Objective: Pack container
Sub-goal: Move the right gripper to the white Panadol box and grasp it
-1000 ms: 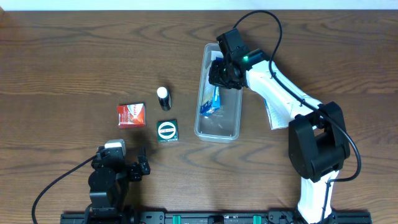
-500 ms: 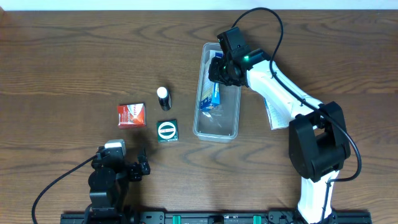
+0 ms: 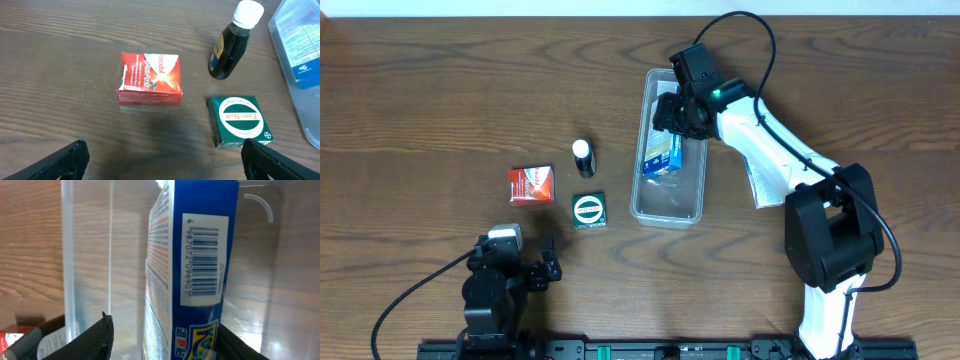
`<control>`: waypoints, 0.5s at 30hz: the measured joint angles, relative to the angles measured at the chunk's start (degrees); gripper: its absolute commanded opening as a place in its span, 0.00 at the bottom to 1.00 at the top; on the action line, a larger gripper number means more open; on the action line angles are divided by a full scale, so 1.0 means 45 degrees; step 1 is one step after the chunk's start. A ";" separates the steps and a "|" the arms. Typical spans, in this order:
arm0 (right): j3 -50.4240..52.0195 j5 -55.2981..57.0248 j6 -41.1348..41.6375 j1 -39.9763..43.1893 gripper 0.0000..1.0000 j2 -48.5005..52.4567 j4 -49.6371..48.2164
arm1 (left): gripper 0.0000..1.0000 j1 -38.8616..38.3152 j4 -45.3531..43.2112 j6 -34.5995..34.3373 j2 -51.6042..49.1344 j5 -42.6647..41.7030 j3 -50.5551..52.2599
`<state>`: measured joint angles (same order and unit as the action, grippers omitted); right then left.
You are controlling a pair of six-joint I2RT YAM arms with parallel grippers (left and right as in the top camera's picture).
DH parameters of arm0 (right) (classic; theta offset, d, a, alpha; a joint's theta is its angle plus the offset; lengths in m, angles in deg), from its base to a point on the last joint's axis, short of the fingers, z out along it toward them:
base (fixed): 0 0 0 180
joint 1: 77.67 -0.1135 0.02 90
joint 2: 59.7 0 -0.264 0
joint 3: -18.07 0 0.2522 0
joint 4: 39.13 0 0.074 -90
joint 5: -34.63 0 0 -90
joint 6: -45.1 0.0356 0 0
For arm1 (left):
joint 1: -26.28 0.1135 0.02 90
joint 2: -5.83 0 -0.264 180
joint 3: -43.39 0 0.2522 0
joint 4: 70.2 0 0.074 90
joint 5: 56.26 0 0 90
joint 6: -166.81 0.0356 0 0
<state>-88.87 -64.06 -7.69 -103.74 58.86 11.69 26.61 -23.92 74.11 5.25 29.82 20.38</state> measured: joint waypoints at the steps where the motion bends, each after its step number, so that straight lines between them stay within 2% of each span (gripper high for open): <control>1: 0.0000 0.0044 -0.0063 0.0078 0.56 -0.0053 0.0151 | 0.98 0.0000 0.0000 0.0000 0.0000 0.0000 0.0000; 8: 0.0034 0.0899 -0.0680 0.0743 0.57 -0.1661 0.1054 | 0.98 0.0000 0.0005 0.0000 0.0000 0.0000 0.0000; 15: 0.0019 0.1996 -0.1297 0.0962 0.71 -0.3662 0.2278 | 0.98 0.0000 0.0000 0.0000 0.0000 0.0000 0.0000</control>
<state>-88.79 -55.07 -13.52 -99.41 42.38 21.94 26.61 -23.92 74.11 5.25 29.82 20.38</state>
